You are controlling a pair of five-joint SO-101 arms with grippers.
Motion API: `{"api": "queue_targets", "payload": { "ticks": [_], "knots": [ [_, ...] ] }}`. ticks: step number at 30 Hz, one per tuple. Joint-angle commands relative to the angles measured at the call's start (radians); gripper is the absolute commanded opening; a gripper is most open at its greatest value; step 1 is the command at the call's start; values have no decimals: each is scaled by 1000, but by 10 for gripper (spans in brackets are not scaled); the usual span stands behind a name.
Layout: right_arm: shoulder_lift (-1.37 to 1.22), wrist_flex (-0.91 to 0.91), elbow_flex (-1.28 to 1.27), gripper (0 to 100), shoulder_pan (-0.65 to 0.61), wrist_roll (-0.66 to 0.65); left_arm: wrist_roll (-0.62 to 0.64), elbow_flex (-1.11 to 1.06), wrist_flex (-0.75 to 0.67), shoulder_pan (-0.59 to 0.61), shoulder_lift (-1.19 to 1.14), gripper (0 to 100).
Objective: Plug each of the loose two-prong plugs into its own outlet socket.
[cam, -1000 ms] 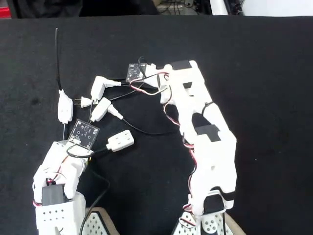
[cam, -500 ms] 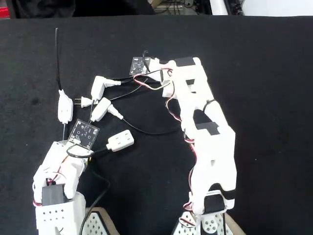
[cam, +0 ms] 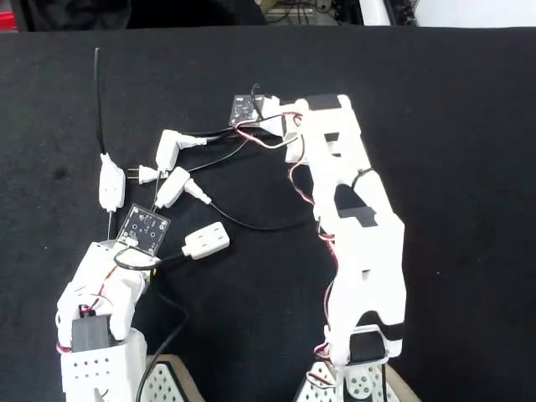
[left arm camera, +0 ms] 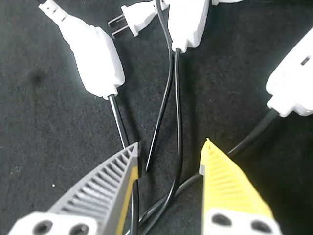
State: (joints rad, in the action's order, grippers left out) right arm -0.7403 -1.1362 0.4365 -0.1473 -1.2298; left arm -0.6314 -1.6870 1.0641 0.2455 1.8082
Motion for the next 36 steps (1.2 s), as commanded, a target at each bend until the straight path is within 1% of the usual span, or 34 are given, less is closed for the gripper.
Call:
{"api": "queue_targets", "payload": {
  "ticks": [1,12,18,23,30,36],
  "knots": [
    [74,-15,54,205,38,-11,-9,-13,6,-13,8,205],
    [81,15,65,205,51,-31,-9,-13,6,-13,8,204],
    [82,109,12,200,17,-29,-9,-13,6,-13,8,204],
    [79,169,1,185,20,-29,-9,-13,6,-13,8,204],
    [-39,219,42,185,43,-32,-9,-13,6,-13,8,203],
    [-148,178,114,187,48,-34,-9,-13,6,-13,8,203]
  ]
}}
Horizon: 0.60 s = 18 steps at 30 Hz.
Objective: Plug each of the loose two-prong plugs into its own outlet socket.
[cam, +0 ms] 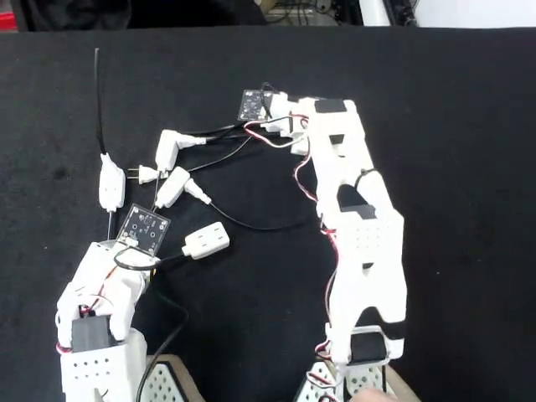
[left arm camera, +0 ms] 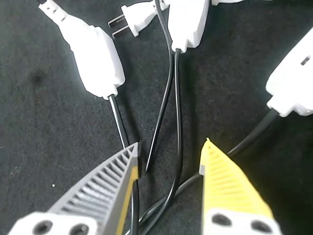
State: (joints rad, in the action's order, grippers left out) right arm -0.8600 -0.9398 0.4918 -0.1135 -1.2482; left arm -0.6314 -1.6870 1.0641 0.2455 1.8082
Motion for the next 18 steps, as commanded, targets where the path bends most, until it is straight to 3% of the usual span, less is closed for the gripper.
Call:
{"api": "queue_targets", "payload": {
  "ticks": [1,6,10,18],
  "knots": [
    [-47,-37,77,187,15,-17,-9,-13,6,-13,8,203],
    [-128,-178,202,166,31,-80,-9,-13,6,-13,8,203],
    [-147,-321,325,5,38,-86,-9,-13,6,-13,8,203],
    [-145,-717,628,11,35,-74,-9,-13,6,-13,8,203]
  ]
}}
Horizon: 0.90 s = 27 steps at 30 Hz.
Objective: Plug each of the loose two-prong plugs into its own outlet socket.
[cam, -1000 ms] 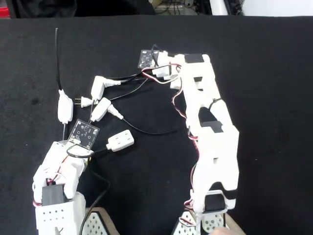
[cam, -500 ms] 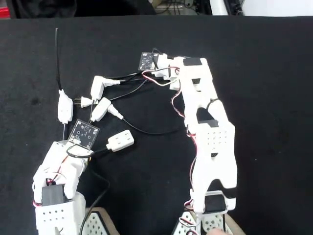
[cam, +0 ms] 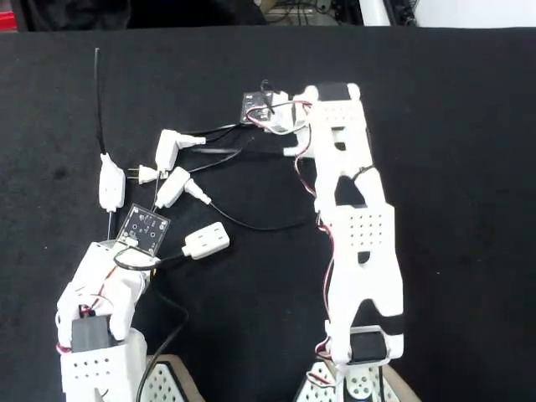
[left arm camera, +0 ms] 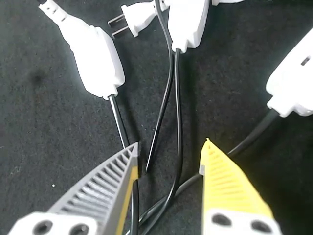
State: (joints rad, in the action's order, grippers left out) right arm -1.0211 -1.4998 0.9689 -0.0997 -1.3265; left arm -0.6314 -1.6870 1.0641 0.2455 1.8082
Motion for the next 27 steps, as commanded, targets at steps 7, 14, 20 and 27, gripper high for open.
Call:
{"api": "queue_targets", "payload": {
  "ticks": [7,14,20,27],
  "knots": [
    [24,-270,493,11,68,413,-9,-13,6,-13,8,203],
    [248,-270,165,11,87,703,-9,-13,6,-13,8,203],
    [671,-230,-427,11,60,726,-11,-13,6,-13,8,203],
    [1377,2,-1055,11,57,724,-11,-13,8,-13,8,203]
  ]
}}
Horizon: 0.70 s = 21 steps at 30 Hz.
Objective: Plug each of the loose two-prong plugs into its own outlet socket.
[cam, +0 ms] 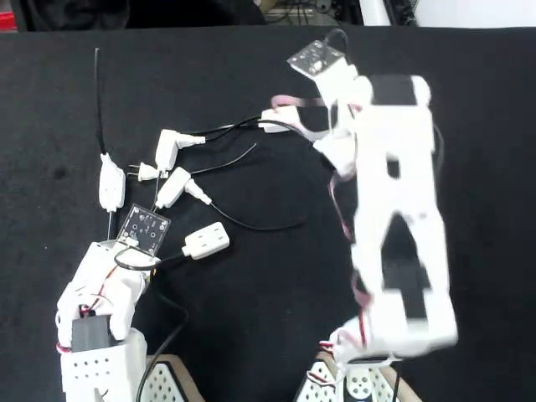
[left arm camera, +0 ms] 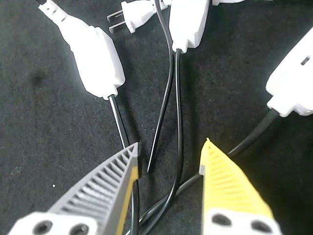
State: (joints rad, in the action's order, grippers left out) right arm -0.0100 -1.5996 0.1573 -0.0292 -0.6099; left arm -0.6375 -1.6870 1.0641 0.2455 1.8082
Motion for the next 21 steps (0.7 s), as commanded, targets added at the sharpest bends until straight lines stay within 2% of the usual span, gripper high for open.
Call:
{"api": "queue_targets", "payload": {
  "ticks": [1,5,8,10,13,18,21],
  "knots": [
    [473,153,-337,11,-15,6,-5,-13,8,-13,8,203],
    [829,400,-733,11,-98,12,-5,-13,20,-13,8,203],
    [928,577,-978,11,-181,40,-5,-13,25,-13,9,203],
    [912,658,-1078,12,-209,61,-5,-13,26,-15,9,203],
    [831,683,-1147,12,-267,66,-5,-13,26,-15,9,203],
    [615,689,-1147,12,-345,68,-5,-13,26,-15,9,203],
    [470,752,-1141,12,-368,71,-5,-13,26,-15,9,203]
  ]
}}
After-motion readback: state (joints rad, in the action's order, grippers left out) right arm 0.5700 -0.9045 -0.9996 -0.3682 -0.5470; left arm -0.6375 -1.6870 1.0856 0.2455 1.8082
